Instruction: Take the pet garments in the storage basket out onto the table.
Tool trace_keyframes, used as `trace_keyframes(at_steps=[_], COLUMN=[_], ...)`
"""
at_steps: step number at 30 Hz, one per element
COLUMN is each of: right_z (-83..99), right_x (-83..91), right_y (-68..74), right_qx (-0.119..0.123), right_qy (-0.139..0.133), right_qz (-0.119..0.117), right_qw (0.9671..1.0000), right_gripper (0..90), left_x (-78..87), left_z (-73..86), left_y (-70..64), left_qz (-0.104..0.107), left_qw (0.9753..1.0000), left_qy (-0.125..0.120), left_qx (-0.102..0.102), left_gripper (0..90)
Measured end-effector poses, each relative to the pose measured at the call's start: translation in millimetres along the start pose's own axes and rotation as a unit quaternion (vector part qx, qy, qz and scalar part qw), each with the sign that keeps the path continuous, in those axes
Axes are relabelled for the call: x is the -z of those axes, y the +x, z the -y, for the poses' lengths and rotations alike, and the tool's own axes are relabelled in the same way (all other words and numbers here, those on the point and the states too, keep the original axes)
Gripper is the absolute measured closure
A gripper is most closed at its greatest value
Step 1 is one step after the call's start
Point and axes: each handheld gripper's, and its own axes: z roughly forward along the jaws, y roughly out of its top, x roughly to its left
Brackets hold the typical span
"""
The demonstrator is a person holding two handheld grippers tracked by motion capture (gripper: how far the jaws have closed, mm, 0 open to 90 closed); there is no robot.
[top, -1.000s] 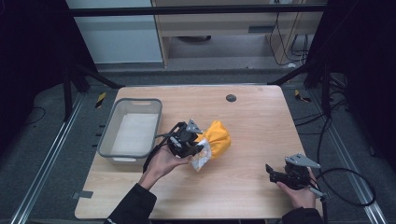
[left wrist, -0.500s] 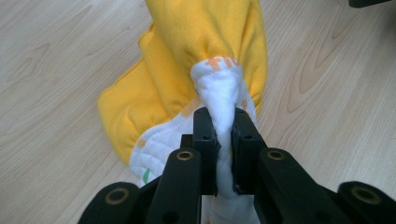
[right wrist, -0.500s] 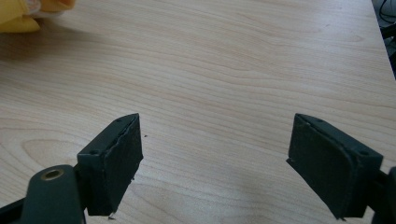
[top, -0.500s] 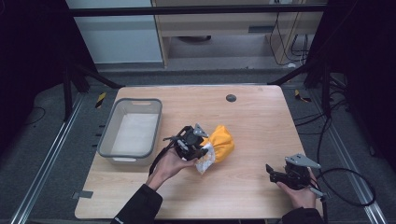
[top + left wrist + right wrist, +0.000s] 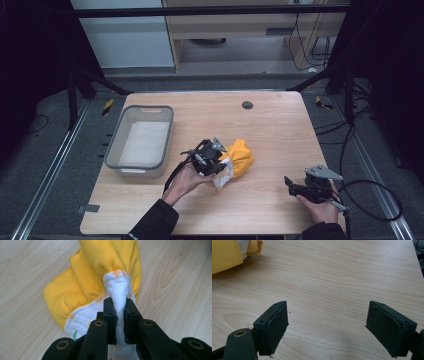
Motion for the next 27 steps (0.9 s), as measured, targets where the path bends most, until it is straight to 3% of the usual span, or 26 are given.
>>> trace_keyframes(at_steps=[15, 27], right_z=[0.3, 0.6], right_x=[-0.5, -0.7], right_y=[0.2, 0.5], right_qx=[0.003, 0.001], right_qy=[0.002, 0.004], right_qz=[0.0, -0.002], right_qw=[1.0, 1.0], right_gripper=[17.3, 17.1], left_x=[-14.1, -13.1], left_z=[7.2, 11.3], left_y=[-3.4, -4.6], left_qz=[0.009, 0.001], left_qw=[0.9999, 1.0], left_qy=[0.009, 0.009], left_qx=[-0.003, -0.002], left_gripper=[79.0, 64.3])
